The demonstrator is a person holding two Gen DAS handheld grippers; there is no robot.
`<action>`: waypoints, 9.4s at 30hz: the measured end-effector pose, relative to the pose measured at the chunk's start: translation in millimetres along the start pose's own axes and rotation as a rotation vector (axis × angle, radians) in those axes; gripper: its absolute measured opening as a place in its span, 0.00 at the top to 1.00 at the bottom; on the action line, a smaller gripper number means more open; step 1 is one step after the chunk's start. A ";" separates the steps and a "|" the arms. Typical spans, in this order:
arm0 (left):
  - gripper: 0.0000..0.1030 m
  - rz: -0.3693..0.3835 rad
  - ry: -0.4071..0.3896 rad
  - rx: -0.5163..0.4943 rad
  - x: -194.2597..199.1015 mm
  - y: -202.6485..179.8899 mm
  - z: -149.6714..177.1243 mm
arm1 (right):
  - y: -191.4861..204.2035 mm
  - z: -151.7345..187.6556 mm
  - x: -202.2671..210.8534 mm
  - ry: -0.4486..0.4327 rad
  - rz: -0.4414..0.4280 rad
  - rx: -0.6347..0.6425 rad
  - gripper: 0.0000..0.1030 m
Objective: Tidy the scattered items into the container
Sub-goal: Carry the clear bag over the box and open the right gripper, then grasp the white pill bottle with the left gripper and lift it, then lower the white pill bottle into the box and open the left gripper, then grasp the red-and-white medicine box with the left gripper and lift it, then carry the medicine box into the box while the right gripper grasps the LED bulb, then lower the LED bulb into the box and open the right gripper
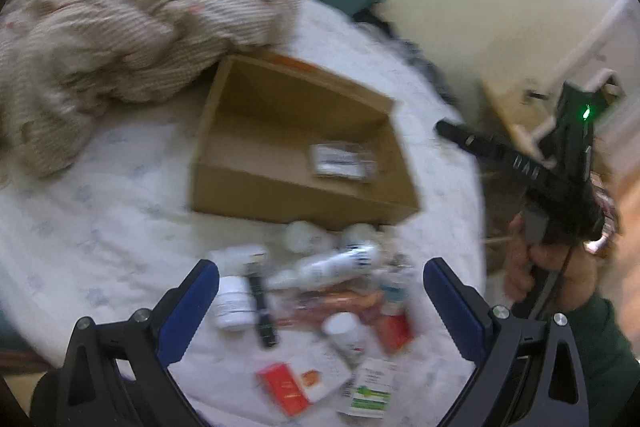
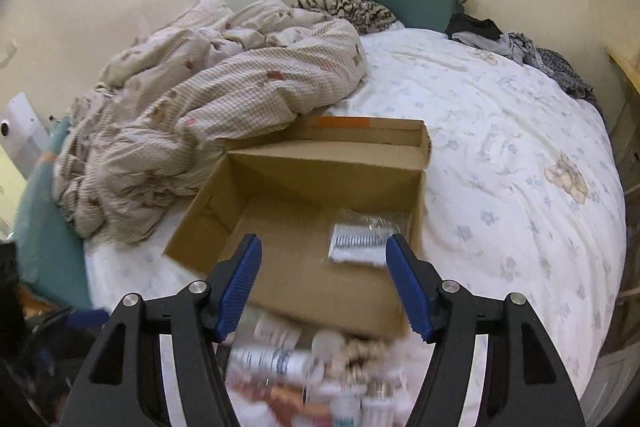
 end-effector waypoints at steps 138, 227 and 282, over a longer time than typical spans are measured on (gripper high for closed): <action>0.31 -0.240 0.960 -0.604 -133.8 -60.7 107.4 | -91.7 87.1 63.8 0.081 -0.006 -0.266 0.33; 0.78 -0.019 0.228 -0.293 -50.9 -37.7 -8.9 | -93.6 142.1 -23.8 0.404 0.119 -0.161 0.33; 0.37 -0.281 0.021 -0.041 -103.7 77.1 -117.5 | -63.5 100.9 3.6 0.103 -0.031 -0.126 0.68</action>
Point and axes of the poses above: each gripper's, at about its wrist camera, not at the fingertips, and x roughly against the way its jaws point, y to its left, z to its underside, the point moved 5 cm from there along -x, roughly the way its jaws point, and after that the axes turned 14 degrees about -x, right-handed, at the moved point
